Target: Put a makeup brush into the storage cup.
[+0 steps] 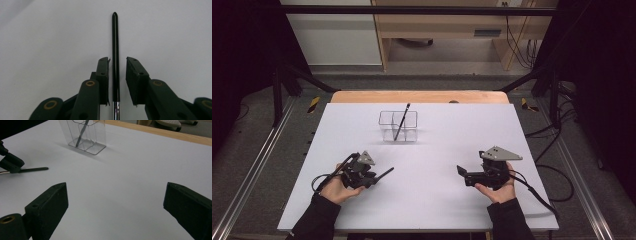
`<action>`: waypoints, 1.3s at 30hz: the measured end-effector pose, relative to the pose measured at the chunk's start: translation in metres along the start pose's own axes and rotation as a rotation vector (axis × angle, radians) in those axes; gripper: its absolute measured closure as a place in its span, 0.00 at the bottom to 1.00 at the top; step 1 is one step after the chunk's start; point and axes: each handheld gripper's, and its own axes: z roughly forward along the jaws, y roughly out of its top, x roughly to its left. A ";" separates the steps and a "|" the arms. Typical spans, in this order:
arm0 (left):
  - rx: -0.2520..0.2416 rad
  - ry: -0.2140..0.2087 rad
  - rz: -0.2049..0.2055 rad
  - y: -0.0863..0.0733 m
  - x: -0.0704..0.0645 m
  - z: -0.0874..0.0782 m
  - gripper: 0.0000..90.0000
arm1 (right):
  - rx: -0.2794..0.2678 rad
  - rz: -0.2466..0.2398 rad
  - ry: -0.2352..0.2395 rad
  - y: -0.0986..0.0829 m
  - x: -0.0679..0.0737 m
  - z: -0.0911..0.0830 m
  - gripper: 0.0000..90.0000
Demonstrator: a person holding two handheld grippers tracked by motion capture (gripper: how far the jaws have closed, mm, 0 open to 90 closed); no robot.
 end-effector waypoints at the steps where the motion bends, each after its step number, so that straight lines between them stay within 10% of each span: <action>1: -0.002 -0.003 -0.001 0.000 0.001 -0.001 0.77 | 0.000 0.000 0.000 0.000 0.000 0.000 0.07; 14: 0.093 -0.003 0.056 0.013 0.002 0.001 0.65 | -0.004 0.007 -0.004 0.002 -0.001 -0.002 0.07; 39: 0.207 -0.005 0.029 0.011 -0.001 0.006 0.89 | 0.003 0.004 0.005 0.001 -0.001 -0.002 0.07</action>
